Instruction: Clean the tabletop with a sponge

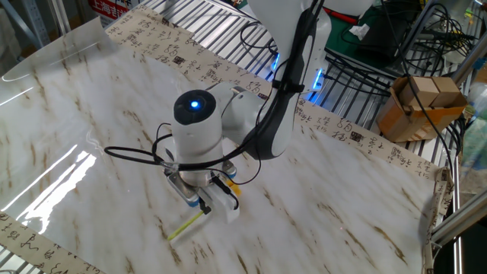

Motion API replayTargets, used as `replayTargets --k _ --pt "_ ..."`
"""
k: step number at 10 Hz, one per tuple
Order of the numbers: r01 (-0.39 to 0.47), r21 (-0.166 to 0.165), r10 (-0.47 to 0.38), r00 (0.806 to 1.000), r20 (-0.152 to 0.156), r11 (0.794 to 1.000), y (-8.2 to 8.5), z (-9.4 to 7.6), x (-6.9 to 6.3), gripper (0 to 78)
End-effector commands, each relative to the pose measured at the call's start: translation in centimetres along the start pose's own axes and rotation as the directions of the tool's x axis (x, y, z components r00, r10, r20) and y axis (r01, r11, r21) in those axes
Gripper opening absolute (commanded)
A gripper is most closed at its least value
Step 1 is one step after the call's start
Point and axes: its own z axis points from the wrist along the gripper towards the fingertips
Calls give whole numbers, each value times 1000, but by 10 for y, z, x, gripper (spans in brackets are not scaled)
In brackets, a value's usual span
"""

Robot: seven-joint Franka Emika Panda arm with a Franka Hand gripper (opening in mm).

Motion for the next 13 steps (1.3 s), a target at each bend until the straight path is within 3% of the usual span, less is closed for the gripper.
replayTargets --k 1,5,9,13 --pt "2 -22 0 998 62 1000 4 2 -3 11" --pt "62 33 -65 992 106 998 0 8 -2 11" --pt "114 114 -127 986 112 987 -3 10 -1 11" --pt "130 138 -144 985 99 982 -4 9 -1 11"
